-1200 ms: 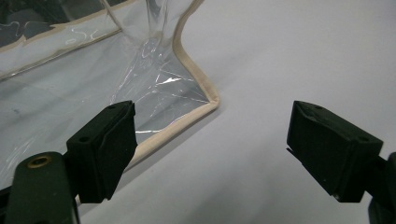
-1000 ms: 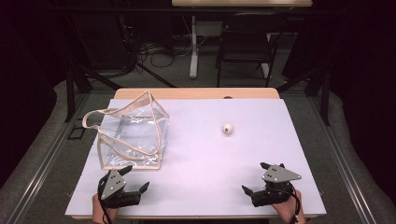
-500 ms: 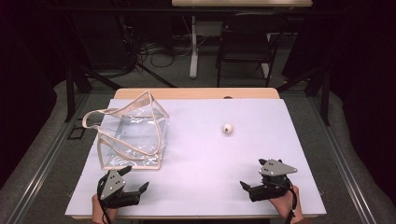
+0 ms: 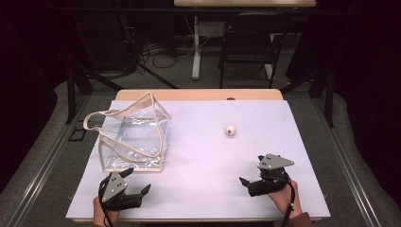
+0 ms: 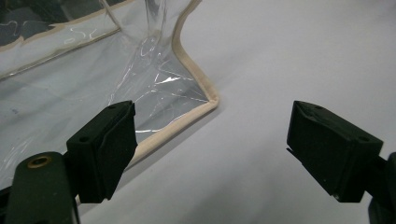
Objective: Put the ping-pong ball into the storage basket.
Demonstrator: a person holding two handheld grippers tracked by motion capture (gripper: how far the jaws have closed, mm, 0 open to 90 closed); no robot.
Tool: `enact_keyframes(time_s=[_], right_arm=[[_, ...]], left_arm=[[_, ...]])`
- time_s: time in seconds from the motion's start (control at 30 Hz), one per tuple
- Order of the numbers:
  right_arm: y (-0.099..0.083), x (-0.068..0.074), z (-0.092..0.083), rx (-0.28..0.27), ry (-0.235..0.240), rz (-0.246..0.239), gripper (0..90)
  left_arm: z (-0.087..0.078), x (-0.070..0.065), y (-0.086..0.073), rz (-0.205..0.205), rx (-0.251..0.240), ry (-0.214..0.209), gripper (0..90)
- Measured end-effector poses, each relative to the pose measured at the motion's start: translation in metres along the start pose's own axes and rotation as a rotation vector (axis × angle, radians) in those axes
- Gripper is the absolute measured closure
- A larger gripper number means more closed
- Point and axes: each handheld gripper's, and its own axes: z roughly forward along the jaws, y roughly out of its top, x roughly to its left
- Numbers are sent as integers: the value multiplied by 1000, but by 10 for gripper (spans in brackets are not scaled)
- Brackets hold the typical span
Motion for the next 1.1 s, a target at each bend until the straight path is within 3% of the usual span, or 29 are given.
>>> enact_keyframes(time_s=[1.1], right_arm=[[30, -24, 29, 34, 1, 20, 0]], left_arm=[[-1, 0, 0, -1, -7, 6, 162]])
